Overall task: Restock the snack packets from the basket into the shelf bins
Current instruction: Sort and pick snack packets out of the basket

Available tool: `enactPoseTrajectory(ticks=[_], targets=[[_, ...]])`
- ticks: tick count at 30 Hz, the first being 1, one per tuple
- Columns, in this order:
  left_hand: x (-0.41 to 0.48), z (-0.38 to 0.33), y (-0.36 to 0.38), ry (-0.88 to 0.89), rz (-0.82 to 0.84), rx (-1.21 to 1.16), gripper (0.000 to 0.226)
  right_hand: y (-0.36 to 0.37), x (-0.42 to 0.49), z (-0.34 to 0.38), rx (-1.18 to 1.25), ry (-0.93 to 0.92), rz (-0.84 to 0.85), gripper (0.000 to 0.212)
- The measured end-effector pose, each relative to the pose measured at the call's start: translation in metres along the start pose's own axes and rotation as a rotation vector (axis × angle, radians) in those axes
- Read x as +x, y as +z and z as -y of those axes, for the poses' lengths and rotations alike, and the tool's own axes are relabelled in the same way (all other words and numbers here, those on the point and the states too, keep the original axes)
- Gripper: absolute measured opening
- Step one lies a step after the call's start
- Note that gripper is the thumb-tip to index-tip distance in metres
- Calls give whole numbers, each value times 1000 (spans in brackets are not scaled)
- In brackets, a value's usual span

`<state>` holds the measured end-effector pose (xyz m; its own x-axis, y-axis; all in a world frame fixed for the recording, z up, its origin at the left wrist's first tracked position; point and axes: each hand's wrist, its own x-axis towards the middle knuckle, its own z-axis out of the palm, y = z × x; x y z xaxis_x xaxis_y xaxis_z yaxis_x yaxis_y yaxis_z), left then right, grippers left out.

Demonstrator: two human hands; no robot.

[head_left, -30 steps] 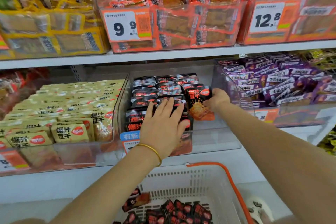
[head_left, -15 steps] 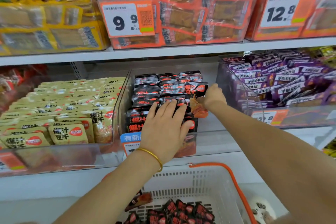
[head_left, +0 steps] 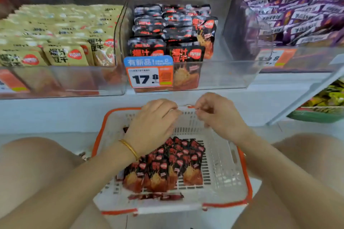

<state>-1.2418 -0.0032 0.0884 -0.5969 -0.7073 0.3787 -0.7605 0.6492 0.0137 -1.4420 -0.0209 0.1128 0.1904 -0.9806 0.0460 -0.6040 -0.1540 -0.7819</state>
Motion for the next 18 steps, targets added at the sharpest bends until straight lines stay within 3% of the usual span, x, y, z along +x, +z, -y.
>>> enactPoseTrajectory(ticks=[5, 8, 10, 11, 14, 16, 18], targets=[[-32, 26, 47, -71, 288, -10, 27, 74, 25, -97, -160, 349, 453, 7], [-36, 31, 67, -204, 459, -115, 32, 114, 34, -155, -424, 360, 667, 19], [-34, 31, 79, -231, 505, -178, 34, 136, 28, -184, -559, 361, 783, 8], [-33, 31, 83, -232, 505, -203, 33, 148, 23, -201, -604, 350, 833, 11], [-33, 32, 88, -265, 518, -251, 31, 175, 10, -234, -663, 357, 879, 70], [-37, 35, 89, -295, 538, -260, 29, 184, 3, -241, -661, 402, 878, 78], [-38, 38, 91, -311, 551, -273, 29, 190, -4, -244, -726, 423, 887, 73]])
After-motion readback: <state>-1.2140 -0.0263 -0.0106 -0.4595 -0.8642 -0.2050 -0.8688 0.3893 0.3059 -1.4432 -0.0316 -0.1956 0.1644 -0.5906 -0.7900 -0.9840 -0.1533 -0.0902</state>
